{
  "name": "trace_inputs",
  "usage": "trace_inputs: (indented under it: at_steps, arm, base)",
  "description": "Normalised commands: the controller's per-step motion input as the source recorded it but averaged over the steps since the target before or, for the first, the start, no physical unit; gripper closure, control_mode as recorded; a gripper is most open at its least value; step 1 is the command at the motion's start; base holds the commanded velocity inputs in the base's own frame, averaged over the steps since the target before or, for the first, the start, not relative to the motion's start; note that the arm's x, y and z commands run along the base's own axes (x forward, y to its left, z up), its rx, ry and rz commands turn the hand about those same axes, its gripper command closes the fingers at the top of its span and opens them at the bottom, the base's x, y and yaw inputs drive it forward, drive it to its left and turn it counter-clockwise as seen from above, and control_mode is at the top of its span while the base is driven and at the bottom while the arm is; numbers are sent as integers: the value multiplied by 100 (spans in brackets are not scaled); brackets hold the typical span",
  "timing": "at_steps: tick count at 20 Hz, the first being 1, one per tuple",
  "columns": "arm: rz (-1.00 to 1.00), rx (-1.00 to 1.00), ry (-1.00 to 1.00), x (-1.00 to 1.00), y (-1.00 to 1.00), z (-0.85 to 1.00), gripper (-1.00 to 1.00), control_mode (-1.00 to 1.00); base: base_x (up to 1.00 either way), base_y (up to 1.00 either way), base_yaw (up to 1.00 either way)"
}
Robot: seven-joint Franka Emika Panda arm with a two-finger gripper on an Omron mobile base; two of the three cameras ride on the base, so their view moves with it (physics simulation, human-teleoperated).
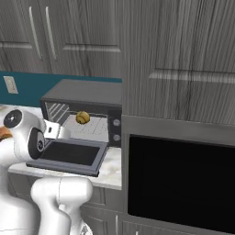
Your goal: Pick up the heated bread from the toaster oven and place it in the bowl. Then move the bread bowl to the dining counter.
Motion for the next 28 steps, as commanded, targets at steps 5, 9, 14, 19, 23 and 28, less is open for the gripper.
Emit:
trace_inputs:
  at_steps: [5,9,14,19,23,28]
  arm:
    - [-5,2,-2,5,-12,30,-100,-100]
    - [0,11,0,8,-12,7,-100,-100]
    - [0,4,0,31,-6,1,-100,-100]
    - [0,0,0,38,-9,0,-100,-100]
    - [0,0,0,51,-14,0,-100,-100]
    - [0,0,0,44,-2,0,-100,-100]
  base:
    - [0,0,0]
    - [0,0,0]
    - [0,0,0]
    - [0,0,0]
    - [0,0,0]
    - [0,0,0]
